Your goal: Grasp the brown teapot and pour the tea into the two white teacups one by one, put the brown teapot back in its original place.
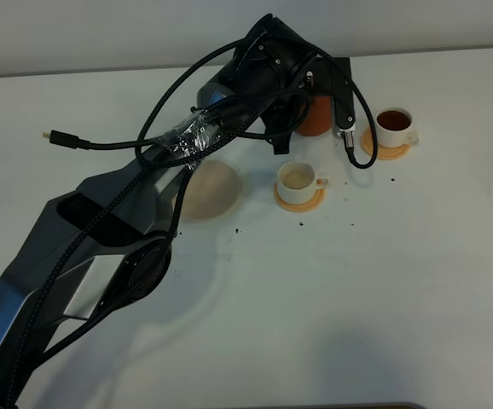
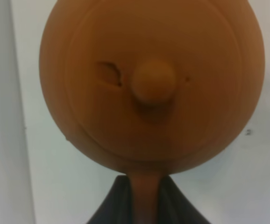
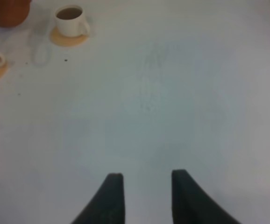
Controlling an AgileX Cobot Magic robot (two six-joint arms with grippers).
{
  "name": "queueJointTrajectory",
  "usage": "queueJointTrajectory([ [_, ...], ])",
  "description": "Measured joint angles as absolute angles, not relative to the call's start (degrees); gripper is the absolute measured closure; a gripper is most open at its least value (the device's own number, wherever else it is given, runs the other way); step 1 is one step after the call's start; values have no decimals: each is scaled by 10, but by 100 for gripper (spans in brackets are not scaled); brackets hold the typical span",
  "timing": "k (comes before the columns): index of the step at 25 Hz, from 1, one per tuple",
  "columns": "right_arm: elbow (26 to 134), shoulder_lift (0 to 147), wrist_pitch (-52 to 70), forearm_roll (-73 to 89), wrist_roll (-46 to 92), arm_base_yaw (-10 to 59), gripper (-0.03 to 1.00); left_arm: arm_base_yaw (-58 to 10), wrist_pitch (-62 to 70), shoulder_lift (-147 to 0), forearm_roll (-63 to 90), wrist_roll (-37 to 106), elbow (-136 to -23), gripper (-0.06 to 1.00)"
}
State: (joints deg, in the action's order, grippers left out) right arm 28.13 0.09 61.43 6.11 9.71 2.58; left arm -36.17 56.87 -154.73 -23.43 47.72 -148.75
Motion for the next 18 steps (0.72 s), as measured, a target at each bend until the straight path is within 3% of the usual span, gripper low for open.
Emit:
queueJointTrajectory([
  [18,281,1,614,61,97,26,73,-357,593,-1547,-99,451,-1487,83],
])
